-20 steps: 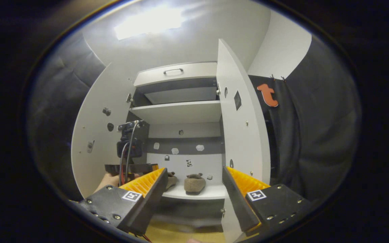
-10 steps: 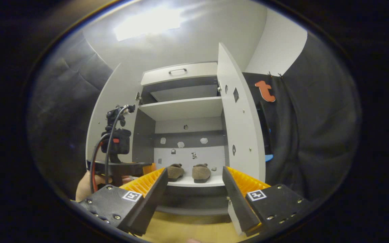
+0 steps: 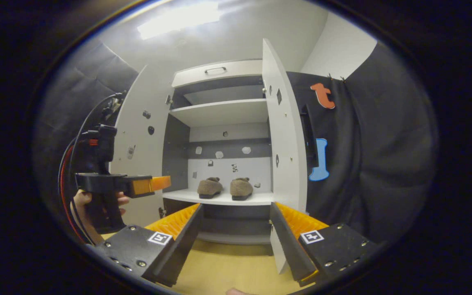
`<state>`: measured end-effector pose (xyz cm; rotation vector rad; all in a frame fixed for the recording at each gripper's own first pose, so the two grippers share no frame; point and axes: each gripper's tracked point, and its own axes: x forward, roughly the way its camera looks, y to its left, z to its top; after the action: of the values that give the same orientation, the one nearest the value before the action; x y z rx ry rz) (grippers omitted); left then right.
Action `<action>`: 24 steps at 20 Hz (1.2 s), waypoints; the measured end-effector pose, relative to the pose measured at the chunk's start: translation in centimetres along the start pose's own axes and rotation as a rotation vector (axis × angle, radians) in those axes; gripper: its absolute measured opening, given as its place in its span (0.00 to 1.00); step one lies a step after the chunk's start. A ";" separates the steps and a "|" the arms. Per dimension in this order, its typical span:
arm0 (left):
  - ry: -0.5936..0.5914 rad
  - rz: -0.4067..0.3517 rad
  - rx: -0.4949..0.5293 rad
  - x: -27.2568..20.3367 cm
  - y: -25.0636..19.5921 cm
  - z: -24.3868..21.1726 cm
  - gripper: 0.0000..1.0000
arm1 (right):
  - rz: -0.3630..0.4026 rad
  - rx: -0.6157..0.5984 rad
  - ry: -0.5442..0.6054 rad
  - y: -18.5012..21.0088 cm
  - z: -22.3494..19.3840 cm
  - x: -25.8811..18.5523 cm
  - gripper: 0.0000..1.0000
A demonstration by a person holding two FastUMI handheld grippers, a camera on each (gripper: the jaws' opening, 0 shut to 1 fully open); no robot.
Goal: Grab one shoe with the right hand and put it into the shoe cabinet, grab the other shoe with the left hand and put it into the shoe cabinet; then close the right door with the right hand and the left door with the left hand.
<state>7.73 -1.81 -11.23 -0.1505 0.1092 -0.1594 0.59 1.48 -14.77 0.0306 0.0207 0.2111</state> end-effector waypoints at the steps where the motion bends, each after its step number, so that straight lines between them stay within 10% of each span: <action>1: 0.006 -0.005 0.008 -0.4 0.0 0.1 0.96 | 0.021 0.006 0.024 -0.8 -0.4 -0.2 0.98; 16: 0.001 -0.104 0.019 -4.3 -3.5 0.3 0.96 | -0.214 -0.020 0.086 -29.9 7.8 -0.3 0.98; 24: 0.008 -0.059 0.015 -3.7 -2.3 0.2 0.96 | -0.231 -0.017 0.013 -31.0 13.1 4.6 0.98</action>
<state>3.76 -3.38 -10.31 -0.1385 0.1118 -0.2193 11.85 -28.28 -2.77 0.0094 0.0347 -0.0200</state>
